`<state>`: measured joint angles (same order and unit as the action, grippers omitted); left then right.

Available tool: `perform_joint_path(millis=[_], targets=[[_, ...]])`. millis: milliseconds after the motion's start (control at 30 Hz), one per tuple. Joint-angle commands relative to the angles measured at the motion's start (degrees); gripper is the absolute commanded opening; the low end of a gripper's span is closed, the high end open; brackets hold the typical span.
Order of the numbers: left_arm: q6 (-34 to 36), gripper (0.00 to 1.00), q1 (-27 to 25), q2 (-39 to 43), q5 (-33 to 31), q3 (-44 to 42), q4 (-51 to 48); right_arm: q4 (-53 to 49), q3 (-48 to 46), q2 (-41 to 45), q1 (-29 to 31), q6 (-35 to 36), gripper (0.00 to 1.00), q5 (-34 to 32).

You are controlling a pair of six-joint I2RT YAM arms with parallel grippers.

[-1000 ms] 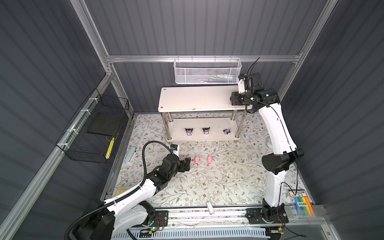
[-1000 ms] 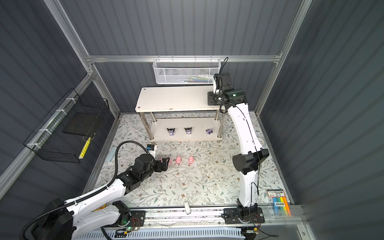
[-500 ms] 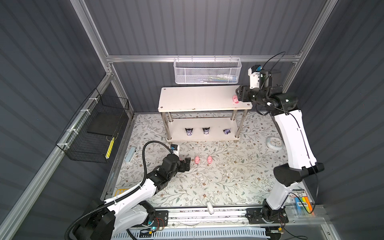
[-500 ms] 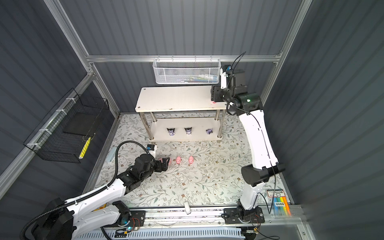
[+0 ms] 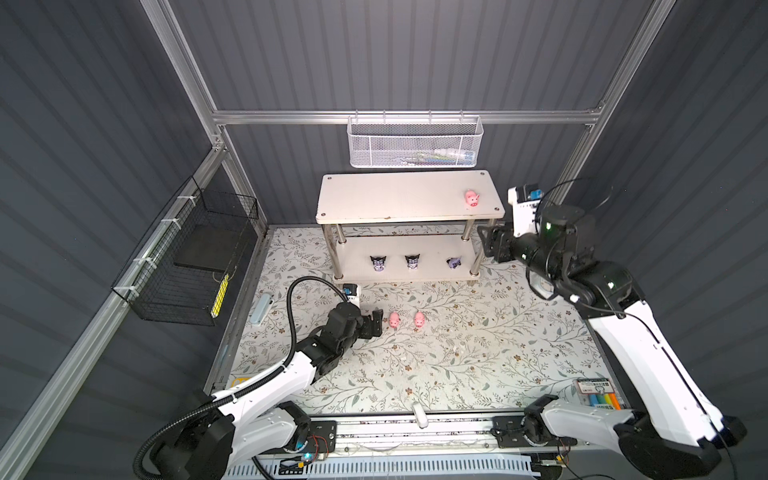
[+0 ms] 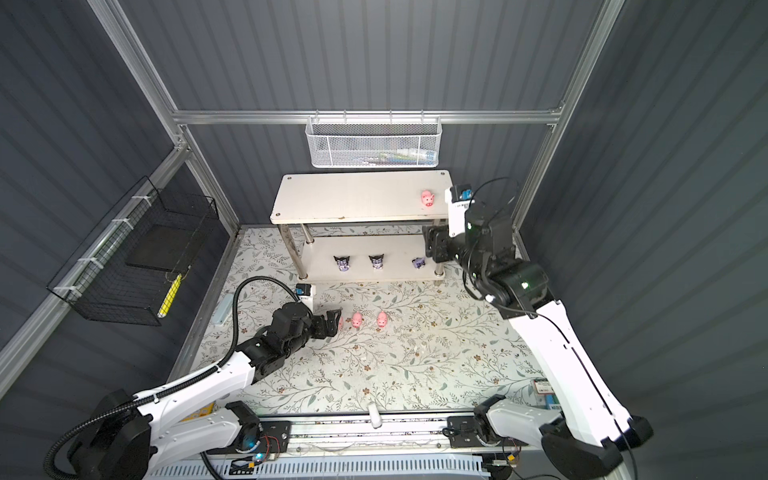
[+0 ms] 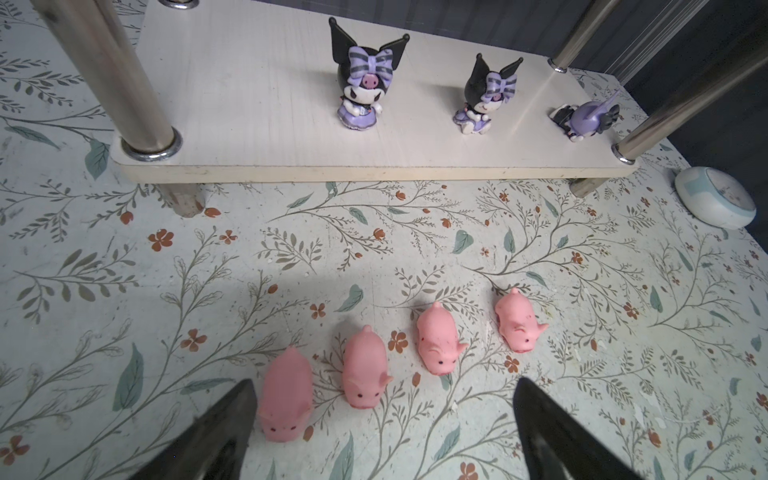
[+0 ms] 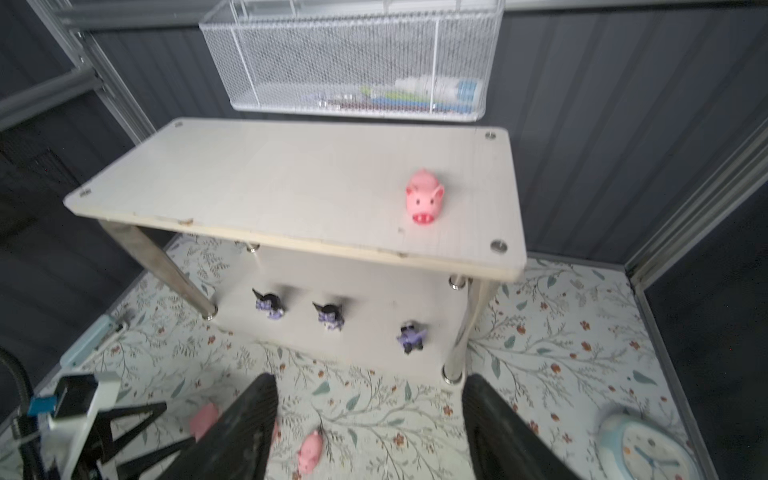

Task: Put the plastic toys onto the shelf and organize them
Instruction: 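Draw the right gripper back and move it over the next pink pig, then lower the open right gripper around the next pink pig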

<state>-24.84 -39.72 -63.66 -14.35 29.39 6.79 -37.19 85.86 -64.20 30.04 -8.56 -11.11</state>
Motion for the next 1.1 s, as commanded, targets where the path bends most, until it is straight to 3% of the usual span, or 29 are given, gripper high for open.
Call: perform_joint_path(millis=[0, 200, 433, 767, 1067], targets=[[1.2, 0.96, -0.2, -1.2, -0.8, 2.3, 1.5, 5.3, -7.0, 5.6, 2.7, -1.4, 0.73, -7.0], [1.3, 0.96, -0.2, -3.3, -1.4, 3.6, 2.0, 9.2, -22.9, 11.9, 7.5, -10.8, 0.73, -5.3], [1.3, 0.96, -0.2, -3.7, -2.9, 5.0, 1.5, 19.3, -37.8, 7.5, 14.2, -19.9, 0.74, -3.6], [0.9, 0.97, -0.2, -3.0, -4.0, 5.2, 0.7, 29.9, -39.0, -12.4, 17.9, -24.1, 0.78, 1.0], [1.2, 0.97, -0.2, -2.5, -4.5, 5.1, 0.1, 33.6, -37.1, -23.5, 18.0, -26.7, 0.81, 3.9]])
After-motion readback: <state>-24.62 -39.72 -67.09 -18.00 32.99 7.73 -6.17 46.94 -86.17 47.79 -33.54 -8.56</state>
